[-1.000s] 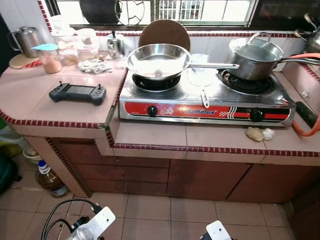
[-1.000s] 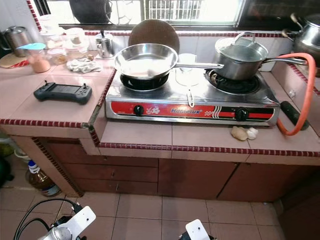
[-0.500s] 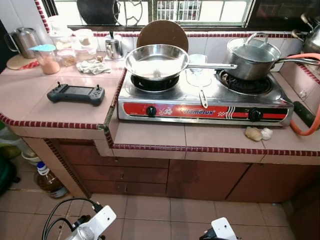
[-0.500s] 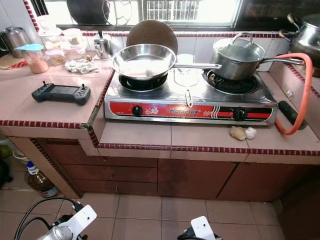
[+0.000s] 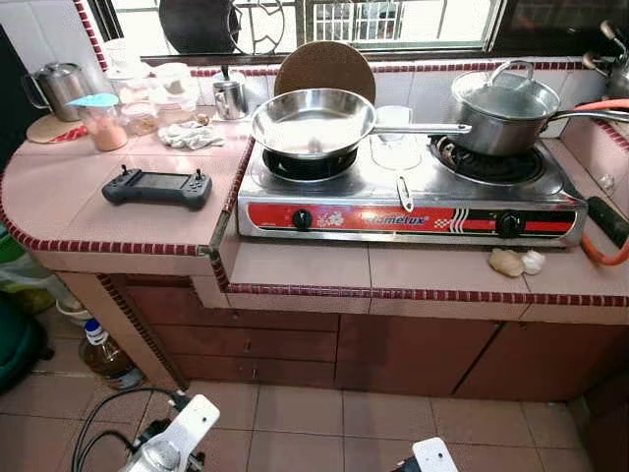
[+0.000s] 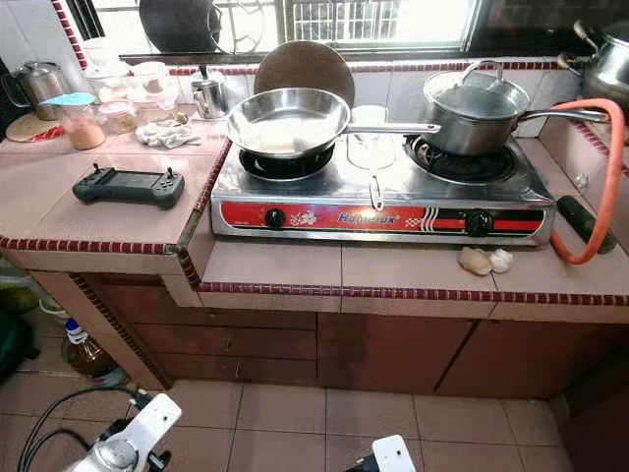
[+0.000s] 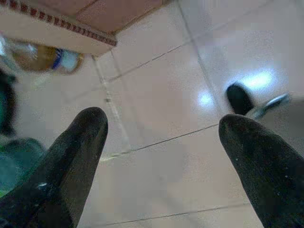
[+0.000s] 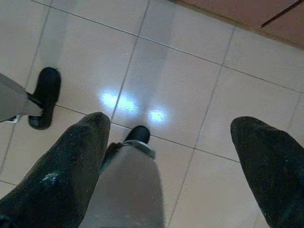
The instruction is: Kitchen organization
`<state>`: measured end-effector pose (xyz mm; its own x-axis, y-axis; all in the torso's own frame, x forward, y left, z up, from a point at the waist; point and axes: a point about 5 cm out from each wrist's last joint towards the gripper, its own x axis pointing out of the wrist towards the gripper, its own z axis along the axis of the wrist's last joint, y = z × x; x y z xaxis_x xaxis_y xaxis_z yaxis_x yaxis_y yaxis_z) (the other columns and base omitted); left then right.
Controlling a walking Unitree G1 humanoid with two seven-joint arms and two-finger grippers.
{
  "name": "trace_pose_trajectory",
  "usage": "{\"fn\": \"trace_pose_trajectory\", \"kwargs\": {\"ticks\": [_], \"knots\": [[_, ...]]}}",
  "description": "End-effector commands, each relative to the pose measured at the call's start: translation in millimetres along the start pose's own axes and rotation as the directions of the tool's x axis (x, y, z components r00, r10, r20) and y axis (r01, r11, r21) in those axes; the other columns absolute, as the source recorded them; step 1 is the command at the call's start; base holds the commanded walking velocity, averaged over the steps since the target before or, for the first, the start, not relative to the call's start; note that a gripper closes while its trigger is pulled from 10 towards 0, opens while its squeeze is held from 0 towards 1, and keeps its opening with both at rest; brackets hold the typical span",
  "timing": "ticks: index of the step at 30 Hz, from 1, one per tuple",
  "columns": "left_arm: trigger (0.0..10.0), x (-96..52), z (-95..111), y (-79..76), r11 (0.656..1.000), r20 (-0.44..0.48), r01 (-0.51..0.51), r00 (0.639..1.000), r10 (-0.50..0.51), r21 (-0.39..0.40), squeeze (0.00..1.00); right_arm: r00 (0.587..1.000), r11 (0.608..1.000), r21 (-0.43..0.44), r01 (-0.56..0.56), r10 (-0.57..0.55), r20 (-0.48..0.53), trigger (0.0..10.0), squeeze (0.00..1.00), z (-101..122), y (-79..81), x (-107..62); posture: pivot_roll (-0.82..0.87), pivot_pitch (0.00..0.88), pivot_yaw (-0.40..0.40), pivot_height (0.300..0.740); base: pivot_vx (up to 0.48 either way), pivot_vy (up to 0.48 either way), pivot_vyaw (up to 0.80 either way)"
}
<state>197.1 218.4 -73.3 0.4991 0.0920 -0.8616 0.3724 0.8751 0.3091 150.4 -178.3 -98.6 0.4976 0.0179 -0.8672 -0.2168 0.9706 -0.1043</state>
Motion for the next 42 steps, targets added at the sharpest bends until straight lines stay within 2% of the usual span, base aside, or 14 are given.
{"fn": "trace_pose_trajectory", "kwargs": {"ticks": [1,3,4,5,6,14,17,20,22,23,29,37,41,42], "knots": [[10.0,-0.3,-1,-2.0,0.992,0.031,0.003,1.0,0.001,-0.129,0.0,1.0,0.999,0.053,-0.001,-0.001,0.03,10.0,0.0,11,-4.7,1.5,0.17,0.0,-0.028,0.74,0.0,0.0,0.0],[10.0,-0.2,-1,-2.7,0.988,0.034,0.005,0.999,0.0,-0.154,0.0,0.999,0.998,0.063,-0.001,-0.001,0.042,10.0,0.0,16,-6.1,2.2,0.17,0.0,-0.036,0.74,0.0,0.0,0.0],[10.0,-0.2,-2,-4.4,0.979,0.026,0.018,1.0,-0.013,-0.201,0.0,0.999,0.998,0.059,-0.008,0.005,0.051,10.0,0.0,21,-5.9,2.8,0.17,0.0,-0.045,0.74,0.0,0.0,0.0],[10.0,-0.2,-2,-4.4,0.979,0.026,0.018,1.0,-0.013,-0.201,0.0,0.999,0.998,0.059,-0.008,0.005,0.051,10.0,0.0,21,-5.9,2.8,0.17,0.0,-0.045,0.74,0.0,0.0,0.0],[10.0,-0.1,-3,-6.6,0.967,0.025,0.039,0.999,-0.034,-0.252,0.0,0.998,0.998,0.054,-0.015,0.012,0.059,10.0,0.0,25,-5.2,3.4,0.17,0.0,-0.053,0.74,0.0,0.0,0.0],[10.0,-0.3,-1,-11.1,0.957,0.047,0.124,0.992,-0.116,-0.261,0.0,0.991,0.991,0.121,-0.052,0.036,0.131,10.0,0.0,51,0.2,6.2,0.18,0.0,-0.082,0.74,0.0,0.0,0.0],[10.0,-0.4,0,-10.0,0.966,0.053,0.137,0.99,-0.128,-0.219,0.0,0.99,0.986,0.158,-0.054,0.033,0.136,10.0,0.0,53,1.1,6.5,0.18,0.0,-0.084,0.74,0.0,0.0,0.0],[10.0,-0.6,-1,-8.3,0.97,0.045,0.138,0.99,-0.132,-0.202,0.0,0.989,0.963,0.263,-0.053,0.015,0.146,10.0,0.0,56,-0.5,6.6,0.19,0.0,-0.077,0.74,0.0,0.0,0.0],[10.0,-0.7,0,-7.5,0.974,0.041,0.141,0.99,-0.136,-0.176,0.0,0.99,0.957,0.285,-0.047,0.007,0.142,10.0,0.0,55,-1.5,6.6,0.19,0.0,-0.075,0.74,0.0,0.0,0.0],[10.0,-0.7,0,-6.2,0.982,0.027,0.147,0.989,-0.145,-0.118,0.0,0.991,0.951,0.306,-0.035,-0.006,0.131,10.0,0.0,50,-2.9,6.2,0.19,0.0,-0.069,0.74,0.0,0.0,0.0],[10.0,-1.1,3,-1.8,0.988,0.033,0.151,0.988,-0.15,-0.017,0.0,0.995,0.945,0.328,-0.014,-0.021,0.101,10.0,0.0,38,-2.7,5.3,0.18,0.0,-0.04,0.74,0.0,0.0,0.0],[10.0,-1.2,6,-0.2,0.988,0.046,0.151,0.987,-0.153,0.033,0.0,0.993,0.911,0.412,0.012,-0.058,0.101,10.0,0.0,34,-3.8,4.7,0.15,0.0,-0.018,0.74,0.0,0.0,0.0],[10.0,-1.2,11,1.4,0.984,0.055,0.143,0.987,-0.15,0.111,0.0,0.99,0.899,0.436,0.036,-0.09,0.105,10.0,0.0,33,-9.5,4.0,0.11,0.0,0.037,0.74,0.0,0.0,0.0],[10.0,-1.2,13,2.5,0.984,0.073,0.128,0.988,-0.137,0.121,0.0,0.988,0.885,0.463,0.047,-0.108,0.107,10.0,0.0,33,-11.6,3.6,0.1,0.0,0.046,0.74,0.0,0.0,0.0]]}}
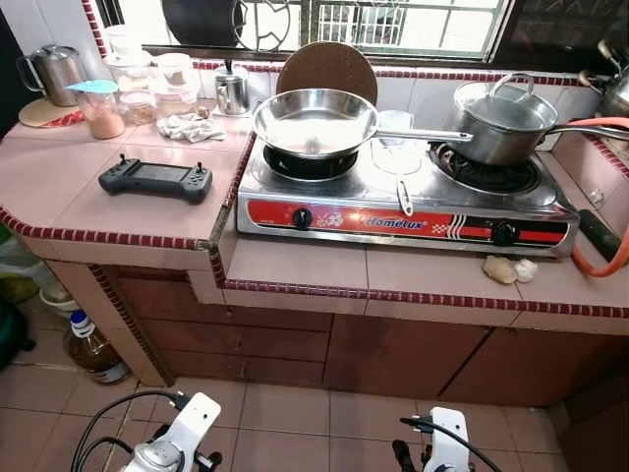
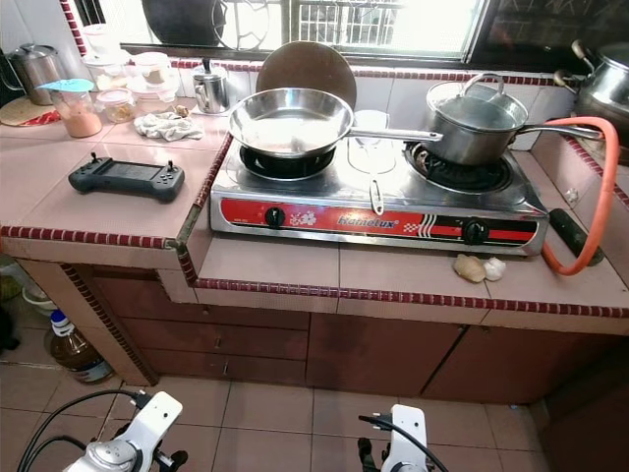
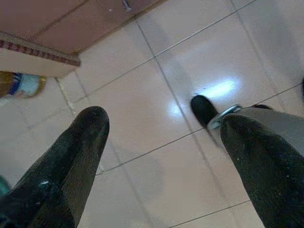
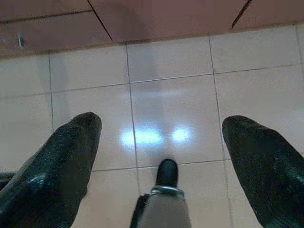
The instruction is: Kitchen organization
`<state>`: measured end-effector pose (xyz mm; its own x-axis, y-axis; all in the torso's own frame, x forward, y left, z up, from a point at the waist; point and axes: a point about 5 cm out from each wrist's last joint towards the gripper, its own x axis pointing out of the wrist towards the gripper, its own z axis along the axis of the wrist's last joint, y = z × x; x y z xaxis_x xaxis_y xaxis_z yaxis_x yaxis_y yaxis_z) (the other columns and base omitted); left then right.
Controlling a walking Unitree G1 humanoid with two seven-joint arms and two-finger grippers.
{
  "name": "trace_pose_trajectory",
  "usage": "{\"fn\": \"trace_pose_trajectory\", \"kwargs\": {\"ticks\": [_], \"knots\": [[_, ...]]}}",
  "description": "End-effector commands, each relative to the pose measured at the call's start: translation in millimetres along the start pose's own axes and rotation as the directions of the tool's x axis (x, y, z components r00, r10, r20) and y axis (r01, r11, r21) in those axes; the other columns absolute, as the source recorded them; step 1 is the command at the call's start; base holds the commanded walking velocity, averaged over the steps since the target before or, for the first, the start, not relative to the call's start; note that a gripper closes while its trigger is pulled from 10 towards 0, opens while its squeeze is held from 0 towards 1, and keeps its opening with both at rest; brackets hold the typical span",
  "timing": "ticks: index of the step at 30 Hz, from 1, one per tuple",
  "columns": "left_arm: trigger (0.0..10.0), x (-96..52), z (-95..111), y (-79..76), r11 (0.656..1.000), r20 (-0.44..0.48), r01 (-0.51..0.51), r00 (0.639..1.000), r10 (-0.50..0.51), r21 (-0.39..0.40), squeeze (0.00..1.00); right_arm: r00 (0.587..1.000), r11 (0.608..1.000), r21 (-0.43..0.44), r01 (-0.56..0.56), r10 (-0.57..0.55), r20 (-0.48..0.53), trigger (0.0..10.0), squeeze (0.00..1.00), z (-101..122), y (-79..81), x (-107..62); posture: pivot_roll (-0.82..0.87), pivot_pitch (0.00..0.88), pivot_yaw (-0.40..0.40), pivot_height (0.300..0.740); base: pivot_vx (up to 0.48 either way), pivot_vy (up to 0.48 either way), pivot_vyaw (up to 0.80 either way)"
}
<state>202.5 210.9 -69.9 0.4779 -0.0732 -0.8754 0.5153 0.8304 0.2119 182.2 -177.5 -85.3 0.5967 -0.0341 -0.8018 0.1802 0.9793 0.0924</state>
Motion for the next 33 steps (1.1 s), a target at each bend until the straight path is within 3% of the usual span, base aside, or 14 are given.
{"fn": "trace_pose_trajectory", "kwargs": {"ticks": [1,4,10,12,14,17,20,26,33], "knots": [[10.0,-1.1,5,7.0,0.999,0.025,-0.032,0.999,0.031,0.037,0.0,0.999,0.999,0.041,0.029,-0.03,0.02,10.0,0.0,1,-4.8,-0.6,0.09,0.0,0.053,0.74,0.0,0.0,0.0],[10.0,-1.0,7,6.9,0.999,0.058,-0.041,0.997,0.042,-0.013,0.0,0.998,0.997,0.067,0.048,-0.05,0.033,10.0,0.0,0,-8.2,-1.5,0.05,0.0,0.071,0.74,0.0,0.0,0.0],[10.0,-0.8,15,4.5,0.999,0.126,-0.039,0.991,0.042,-0.026,0.0,0.996,0.997,0.053,0.056,-0.059,0.06,10.0,0.0,7,-15.4,-1.4,0.03,0.0,0.06,0.74,0.0,0.0,0.0],[10.0,6.6,84,-22.9,0.999,0.263,-0.024,0.964,0.029,-0.024,0.0,0.996,0.999,0.018,0.045,-0.047,0.081,10.0,0.0,16,-15.0,-0.2,0.03,0.0,0.051,0.74,0.0,0.0,0.0],[10.0,0.2,145,-36.3,0.996,0.399,-0.06,0.914,0.078,-0.059,0.0,0.99,1.0,-0.013,0.02,-0.018,0.14,10.0,0.0,39,-9.2,3.0,0.04,0.0,0.028,0.74,0.0,0.0,0.0],[10.0,-2.3,154,-34.2,0.994,0.43,-0.075,0.897,0.102,-0.078,0.0,0.986,0.999,-0.039,0.009,-0.002,0.165,10.0,0.0,49,-4.9,4.3,0.04,0.0,0.025,0.74,0.0,0.0,0.0],[10.0,-13.3,181,-20.2,0.981,0.529,-0.141,0.827,0.19,-0.133,0.0,0.946,0.993,-0.096,-0.074,0.101,0.31,10.0,0.0,100,25.0,5.5,0.06,0.0,0.004,0.74,0.0,0.0,0.0],[10.0,-16.4,189,-19.1,0.978,0.558,-0.084,0.81,0.179,-0.191,0.0,0.901,0.986,-0.113,-0.125,0.161,0.402,10.0,0.0,132,49.0,1.9,0.09,0.0,-0.007,0.74,0.0,0.0,0.0],[10.0,-7.4,158,-22.5,0.983,0.504,-0.084,0.849,0.156,-0.163,0.0,0.923,0.985,-0.139,-0.105,0.149,0.355,10.0,0.0,111,41.8,4.2,0.1,0.0,-0.009,0.74,0.0,0.0,0.0]]}}
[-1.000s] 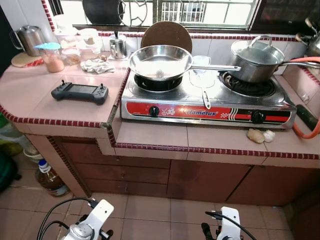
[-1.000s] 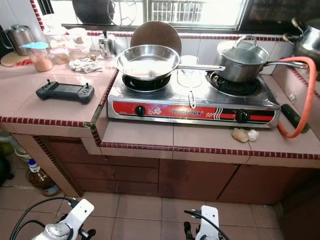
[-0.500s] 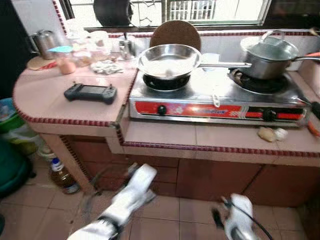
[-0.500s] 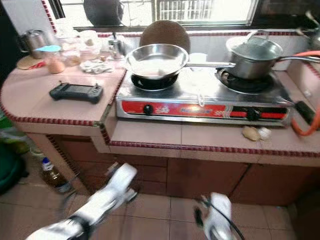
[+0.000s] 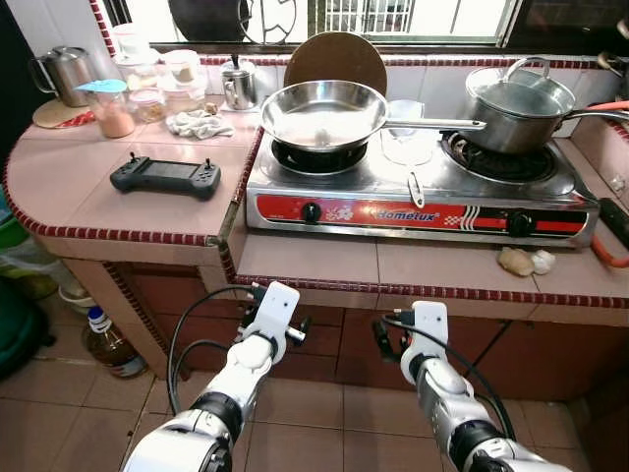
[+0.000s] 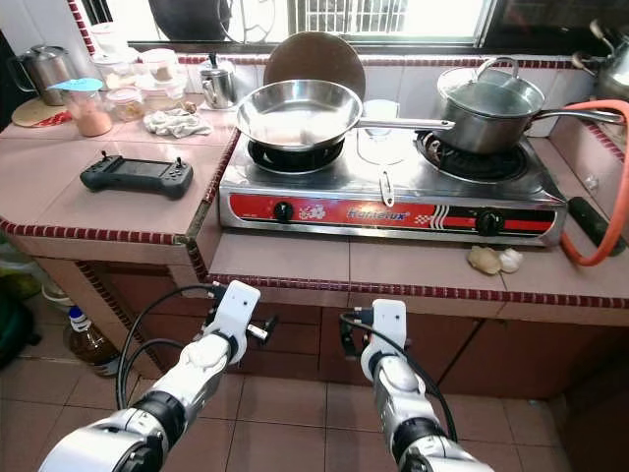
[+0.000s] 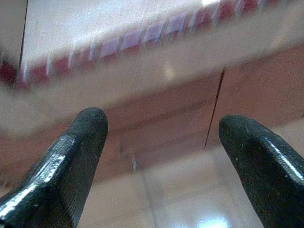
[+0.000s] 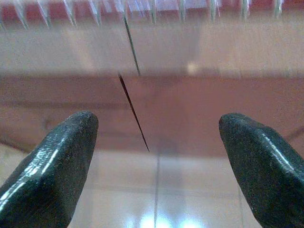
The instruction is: Kitchen organization
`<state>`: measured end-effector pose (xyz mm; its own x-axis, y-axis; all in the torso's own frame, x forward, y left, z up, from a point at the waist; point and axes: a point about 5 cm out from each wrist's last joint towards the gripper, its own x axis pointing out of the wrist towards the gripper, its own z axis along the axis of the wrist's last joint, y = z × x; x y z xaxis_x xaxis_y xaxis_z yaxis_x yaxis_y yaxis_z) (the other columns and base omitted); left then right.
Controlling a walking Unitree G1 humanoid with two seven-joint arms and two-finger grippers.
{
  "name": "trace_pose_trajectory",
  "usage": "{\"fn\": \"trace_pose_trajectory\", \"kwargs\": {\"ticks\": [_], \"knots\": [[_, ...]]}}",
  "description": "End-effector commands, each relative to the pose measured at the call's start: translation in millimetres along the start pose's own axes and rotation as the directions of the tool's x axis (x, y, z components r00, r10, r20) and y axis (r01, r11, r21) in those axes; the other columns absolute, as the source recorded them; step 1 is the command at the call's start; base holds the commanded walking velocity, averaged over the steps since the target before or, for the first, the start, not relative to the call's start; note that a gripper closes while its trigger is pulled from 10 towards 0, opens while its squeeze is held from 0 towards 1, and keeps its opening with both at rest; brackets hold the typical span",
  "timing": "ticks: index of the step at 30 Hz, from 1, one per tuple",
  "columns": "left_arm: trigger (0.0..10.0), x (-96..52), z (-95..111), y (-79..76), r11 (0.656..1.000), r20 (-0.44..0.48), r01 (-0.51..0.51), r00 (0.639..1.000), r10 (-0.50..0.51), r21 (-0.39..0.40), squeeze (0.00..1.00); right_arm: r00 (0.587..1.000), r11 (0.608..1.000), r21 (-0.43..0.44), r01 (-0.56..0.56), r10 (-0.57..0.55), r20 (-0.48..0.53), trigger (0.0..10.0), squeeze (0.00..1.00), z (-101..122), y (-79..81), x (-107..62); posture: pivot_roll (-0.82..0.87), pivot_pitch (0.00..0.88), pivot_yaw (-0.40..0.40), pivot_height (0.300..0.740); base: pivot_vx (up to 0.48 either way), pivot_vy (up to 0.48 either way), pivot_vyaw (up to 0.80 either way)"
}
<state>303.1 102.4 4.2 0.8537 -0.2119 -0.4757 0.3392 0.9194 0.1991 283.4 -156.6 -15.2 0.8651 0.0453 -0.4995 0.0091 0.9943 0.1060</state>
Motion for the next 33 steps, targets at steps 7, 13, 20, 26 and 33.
{"fn": "trace_pose_trajectory", "kwargs": {"ticks": [7,13,20,26,33], "knots": [[10.0,-22.7,-62,15.5,1.0,-0.204,-0.006,0.979,0.01,0.02,0.0,0.985,0.998,-0.046,0.048,-0.055,-0.162,10.0,0.0,-49,-18.7,-20.3,0.13,0.0,-0.036,0.74,0.0,0.0,0.0],[10.0,-39.3,-93,23.7,0.998,-0.314,0.013,0.949,0.006,0.059,0.0,0.962,0.993,-0.089,0.078,-0.099,-0.256,10.0,0.0,-75,-34.4,-35.5,0.14,0.0,-0.044,0.74,0.0,0.0,0.0],[10.0,-52.0,-115,26.2,0.999,-0.405,0.01,0.914,0.01,0.047,0.0,0.942,0.989,-0.116,0.097,-0.129,-0.31,10.0,0.0,-88,-46.0,-45.2,0.14,0.0,-0.043,0.74,0.0,0.0,0.0],[10.0,-62.3,-130,30.7,0.999,-0.468,0.007,0.884,0.018,0.051,0.0,0.93,0.988,-0.095,0.121,-0.147,-0.336,10.0,0.0,-95,-46.8,-49.4,0.14,0.0,-0.036,0.74,0.0,0.0,0.0],[10.0,-62.6,-129,35.3,0.994,-0.474,0.049,0.88,0.005,0.102,0.0,0.927,0.988,-0.047,0.146,-0.153,-0.343,10.0,0.0,-98,-42.9,-50.5,0.14,0.0,0.003,0.74,0.0,0.0,-0.2]]}}
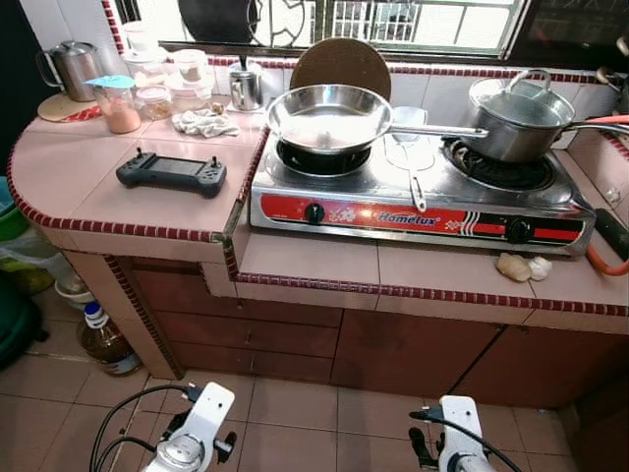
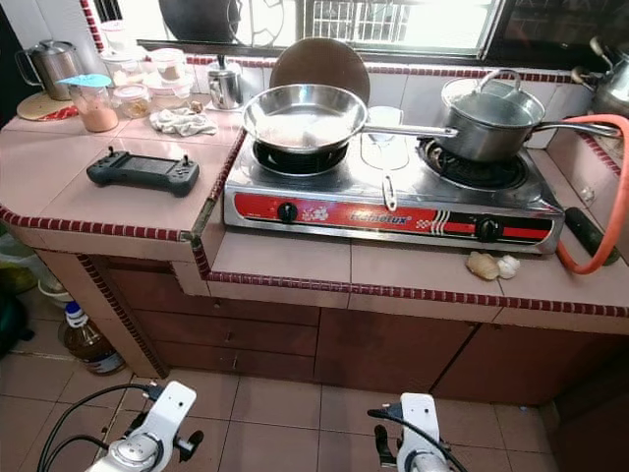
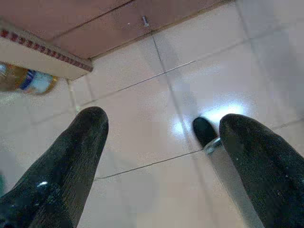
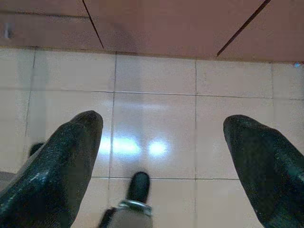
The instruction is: Kitchen organization
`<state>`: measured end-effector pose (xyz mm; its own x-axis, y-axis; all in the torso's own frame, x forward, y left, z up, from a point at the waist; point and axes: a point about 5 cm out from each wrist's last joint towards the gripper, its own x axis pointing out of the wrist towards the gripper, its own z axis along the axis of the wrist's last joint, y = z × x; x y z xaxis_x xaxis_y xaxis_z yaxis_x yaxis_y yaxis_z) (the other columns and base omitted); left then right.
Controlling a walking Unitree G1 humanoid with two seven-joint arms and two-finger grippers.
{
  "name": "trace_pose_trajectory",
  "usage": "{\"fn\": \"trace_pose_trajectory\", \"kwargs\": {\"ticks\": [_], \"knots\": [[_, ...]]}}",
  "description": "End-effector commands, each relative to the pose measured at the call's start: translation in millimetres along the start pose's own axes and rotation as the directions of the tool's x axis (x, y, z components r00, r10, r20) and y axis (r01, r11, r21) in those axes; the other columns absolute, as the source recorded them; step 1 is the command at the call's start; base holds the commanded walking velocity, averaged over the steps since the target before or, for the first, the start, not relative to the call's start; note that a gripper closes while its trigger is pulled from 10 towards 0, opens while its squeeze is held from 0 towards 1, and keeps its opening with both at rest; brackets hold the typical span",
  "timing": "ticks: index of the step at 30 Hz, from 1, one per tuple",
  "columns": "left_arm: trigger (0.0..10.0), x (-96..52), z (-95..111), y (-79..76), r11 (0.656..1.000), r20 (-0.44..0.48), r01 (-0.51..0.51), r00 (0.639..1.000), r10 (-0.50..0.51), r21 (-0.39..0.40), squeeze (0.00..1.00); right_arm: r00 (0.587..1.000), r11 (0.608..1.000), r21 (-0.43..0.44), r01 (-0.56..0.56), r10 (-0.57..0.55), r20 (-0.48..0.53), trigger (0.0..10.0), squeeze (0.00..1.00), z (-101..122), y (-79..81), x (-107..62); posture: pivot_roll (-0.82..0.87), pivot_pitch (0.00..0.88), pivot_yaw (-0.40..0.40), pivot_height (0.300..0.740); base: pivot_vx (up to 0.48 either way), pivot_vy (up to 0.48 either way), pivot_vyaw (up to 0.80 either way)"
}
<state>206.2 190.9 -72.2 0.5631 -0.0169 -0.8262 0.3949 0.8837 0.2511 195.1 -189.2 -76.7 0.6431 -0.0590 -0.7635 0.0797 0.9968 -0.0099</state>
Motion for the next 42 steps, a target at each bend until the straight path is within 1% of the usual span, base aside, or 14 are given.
{"fn": "trace_pose_trajectory", "kwargs": {"ticks": [1,2,3,5,12,23,27,31,34,35,36,37,38,42], "knots": [[10.0,0.4,5,2.6,0.999,0.007,0.006,1.0,-0.006,0.035,0.0,1.0,0.999,0.027,0.021,-0.02,-0.018,10.0,0.0,-6,-3.2,-1.3,0.14,0.0,0.003,0.74,0.0,0.0,-0.8],[10.0,0.4,5,2.6,0.999,0.007,0.006,1.0,-0.006,0.035,0.0,1.0,0.999,0.027,0.021,-0.02,-0.018,10.0,0.0,-6,-3.2,-1.3,0.14,0.0,0.003,0.74,0.0,0.0,-0.8],[10.0,0.6,6,3.0,0.999,0.009,0.013,1.0,-0.014,0.053,0.0,1.0,0.999,0.041,0.022,-0.022,-0.02,10.0,0.0,-8,-1.8,-1.8,0.14,0.0,0.034,0.74,0.0,0.0,-0.52],[10.0,0.8,9,3.9,0.997,0.011,0.022,1.0,-0.023,0.075,0.0,0.999,0.998,0.059,0.024,-0.022,-0.023,10.0,0.0,-11,0.2,-2.5,0.13,0.0,0.047,0.74,0.0,0.0,-0.26],[10.0,1.9,16,2.0,0.99,0.017,0.043,0.999,-0.045,0.131,0.0,0.999,0.996,0.081,0.038,-0.035,-0.041,10.0,0.0,-21,0.7,-5.2,0.1,0.0,0.072,0.74,0.0,0.0,0.0],[10.0,0.8,10,0.8,0.992,0.014,0.055,0.998,-0.057,0.117,0.0,0.998,0.998,0.054,0.039,-0.035,-0.061,10.0,0.0,-29,-5.9,-8.3,0.1,0.0,0.037,0.74,0.0,0.0,0.0],[10.0,-0.3,4,6.4,0.995,-0.002,0.041,0.999,-0.041,0.091,0.0,0.998,0.998,0.05,0.034,-0.031,-0.048,10.0,0.0,-26,-6.8,-7.5,0.11,0.0,0.025,0.74,0.0,0.0,0.0],[10.0,-2.0,-5,13.2,0.999,-0.039,0.027,0.999,-0.028,-0.026,0.0,1.0,0.998,0.068,0.003,-0.003,0.007,10.0,0.0,-8,-1.2,-2.6,0.12,0.0,0.017,0.74,0.0,0.0,0.0],[10.0,-1.6,-1,16.3,0.987,-0.026,0.016,0.999,-0.021,-0.157,0.0,0.999,0.995,0.094,-0.034,0.03,0.039,10.0,0.0,6,7.0,1.1,0.12,0.0,0.007,0.74,0.0,0.0,0.0],[10.0,-1.5,0,16.8,0.984,-0.024,0.015,1.0,-0.02,-0.18,0.0,0.998,0.995,0.091,-0.041,0.037,0.043,10.0,0.0,8,8.4,1.5,0.12,0.0,0.007,0.74,0.0,0.0,0.0],[10.0,-1.2,2,17.7,0.976,-0.019,0.014,1.0,-0.018,-0.216,0.0,0.998,0.995,0.088,-0.049,0.045,0.049,10.0,0.0,11,10.8,2.3,0.12,0.0,0.007,0.74,0.0,0.0,0.0],[10.0,-0.8,4,18.3,0.959,-0.015,0.017,1.0,-0.022,-0.283,0.0,0.997,0.994,0.087,-0.058,0.053,0.057,10.0,0.0,15,13.5,3.3,0.13,0.0,0.0,0.74,0.0,0.0,0.0],[10.0,-0.6,5,18.3,0.947,-0.022,0.018,0.999,-0.027,-0.32,0.0,0.997,0.994,0.09,-0.062,0.057,0.059,10.0,0.0,17,14.7,3.7,0.13,0.0,0.0,0.74,0.0,0.0,0.0],[10.0,-0.3,8,18.1,0.922,-0.014,0.038,0.999,-0.047,-0.386,0.0,0.995,0.993,0.088,-0.081,0.076,0.064,10.0,0.0,20,19.5,4.4,0.13,0.0,-0.01,0.74,0.0,0.0,0.0]]}}
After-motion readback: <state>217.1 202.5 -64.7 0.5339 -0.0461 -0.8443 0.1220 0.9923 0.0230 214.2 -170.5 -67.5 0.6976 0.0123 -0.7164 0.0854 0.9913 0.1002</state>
